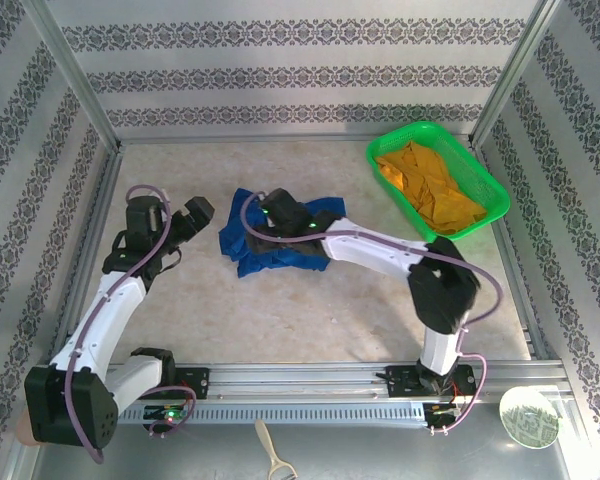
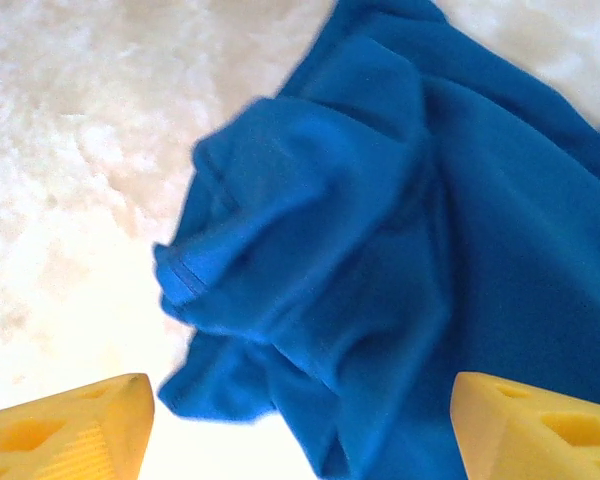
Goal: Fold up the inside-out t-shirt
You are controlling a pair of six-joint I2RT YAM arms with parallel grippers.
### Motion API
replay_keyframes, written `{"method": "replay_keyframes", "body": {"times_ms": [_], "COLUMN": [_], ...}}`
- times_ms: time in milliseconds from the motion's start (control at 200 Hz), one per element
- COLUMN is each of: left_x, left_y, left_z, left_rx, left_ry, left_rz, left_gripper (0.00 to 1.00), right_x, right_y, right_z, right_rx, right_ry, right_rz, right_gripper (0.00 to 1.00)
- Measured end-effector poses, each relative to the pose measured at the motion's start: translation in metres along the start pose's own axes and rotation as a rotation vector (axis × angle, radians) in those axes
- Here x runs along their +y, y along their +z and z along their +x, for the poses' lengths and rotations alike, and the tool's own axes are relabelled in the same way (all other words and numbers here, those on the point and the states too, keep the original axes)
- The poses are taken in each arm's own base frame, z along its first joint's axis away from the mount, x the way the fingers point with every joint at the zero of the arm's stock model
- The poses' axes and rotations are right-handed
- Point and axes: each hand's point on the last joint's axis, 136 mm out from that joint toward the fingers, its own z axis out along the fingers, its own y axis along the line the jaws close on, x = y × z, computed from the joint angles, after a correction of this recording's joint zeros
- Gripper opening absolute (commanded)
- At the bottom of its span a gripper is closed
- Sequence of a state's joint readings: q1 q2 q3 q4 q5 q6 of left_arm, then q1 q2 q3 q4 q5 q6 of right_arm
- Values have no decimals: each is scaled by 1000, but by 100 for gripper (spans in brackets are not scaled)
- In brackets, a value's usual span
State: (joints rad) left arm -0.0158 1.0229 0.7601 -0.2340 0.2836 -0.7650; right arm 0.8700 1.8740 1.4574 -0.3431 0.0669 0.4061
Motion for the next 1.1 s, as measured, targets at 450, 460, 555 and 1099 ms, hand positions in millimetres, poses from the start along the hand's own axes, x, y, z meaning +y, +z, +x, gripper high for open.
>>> {"method": "replay_keyframes", "body": {"times_ms": [450,460,555,1099], "left_x": [9,9,7,-1], "left_y": [-5,-5,-8,-12], "left_z": [-5,-5,-6,1], "left_rx": [16,16,15,48], "left_ry": [-44,-45,-49,-48], "left_rz": [7,8,19,76], "left_gripper": [99,99,99,99], "right_x": [3,3,-1,1], "right_y": [76,78,87,-204], "right_z": [-30,-29,-28,-201], "right_rx": [58,63,91,-452], "right_ry": [-117,-114,-136,-21], "right_rz": [197,201,215,-23], "right_gripper": [45,39,0,0]}}
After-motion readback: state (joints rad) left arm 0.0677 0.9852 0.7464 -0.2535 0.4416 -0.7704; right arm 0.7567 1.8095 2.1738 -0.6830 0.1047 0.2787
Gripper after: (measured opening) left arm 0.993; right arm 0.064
